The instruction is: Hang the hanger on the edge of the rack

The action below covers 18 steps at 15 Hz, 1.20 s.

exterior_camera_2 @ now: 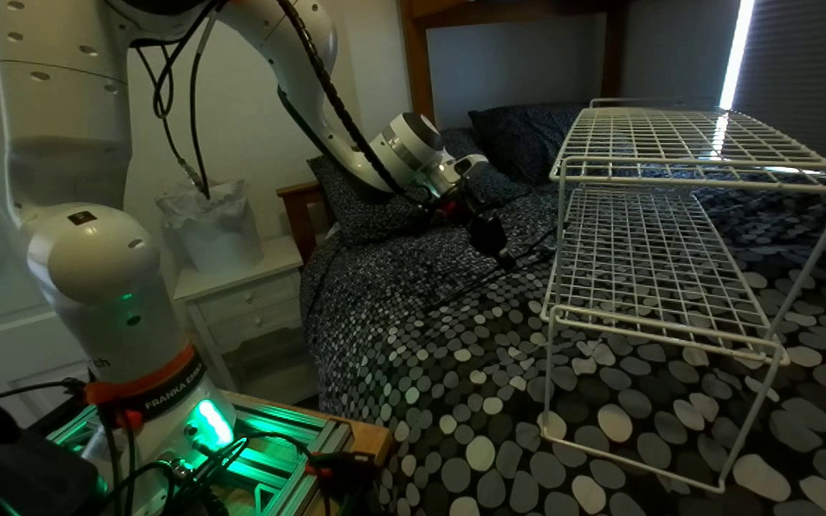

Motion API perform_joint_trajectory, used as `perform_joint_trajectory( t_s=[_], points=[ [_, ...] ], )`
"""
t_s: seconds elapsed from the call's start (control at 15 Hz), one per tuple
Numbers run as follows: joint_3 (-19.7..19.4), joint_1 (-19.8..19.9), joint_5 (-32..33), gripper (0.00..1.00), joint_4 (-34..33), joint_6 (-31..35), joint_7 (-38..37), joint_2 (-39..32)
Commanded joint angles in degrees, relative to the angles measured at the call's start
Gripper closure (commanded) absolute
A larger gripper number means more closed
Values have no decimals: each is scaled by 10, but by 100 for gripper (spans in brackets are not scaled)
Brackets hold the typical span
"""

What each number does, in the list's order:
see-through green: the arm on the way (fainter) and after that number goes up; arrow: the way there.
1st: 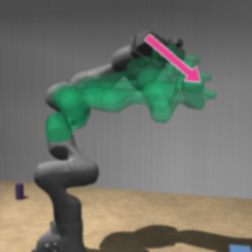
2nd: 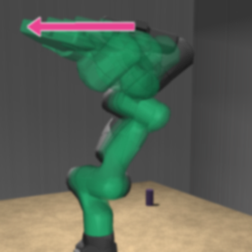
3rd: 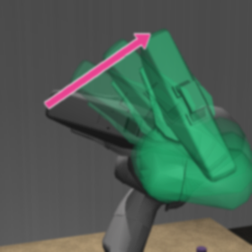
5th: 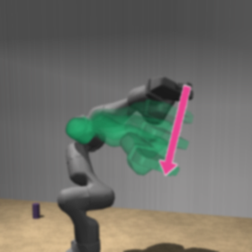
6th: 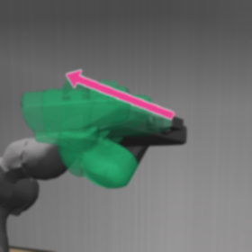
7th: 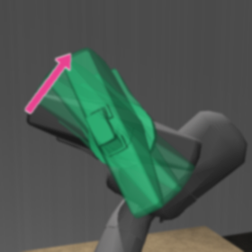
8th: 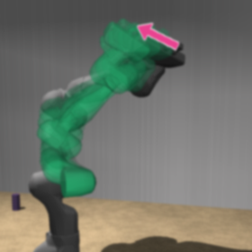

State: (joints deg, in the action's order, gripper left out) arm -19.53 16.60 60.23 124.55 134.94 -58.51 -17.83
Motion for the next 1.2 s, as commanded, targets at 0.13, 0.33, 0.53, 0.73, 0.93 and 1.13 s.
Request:
perform_joint_trajectory(
  t_s=[0.13, 0.33, 0.53, 0.73, 0.93, 1.13],
  points=[
    [-6, 16, 1, 98, -4, 41, 2, -22],
    [-5, 18, -3, 98, -6, 55, 7, -33],
    [-5, 16, -3, 98, -6, 64, 10, -41],
    [-5, 15, -3, 98, -8, 69, 11, -46],
    [-3, 14, -5, 73, -7, 71, 16, -49],
    [-3, 12, -3, 52, -5, 72, 21, -46]
  ],
)
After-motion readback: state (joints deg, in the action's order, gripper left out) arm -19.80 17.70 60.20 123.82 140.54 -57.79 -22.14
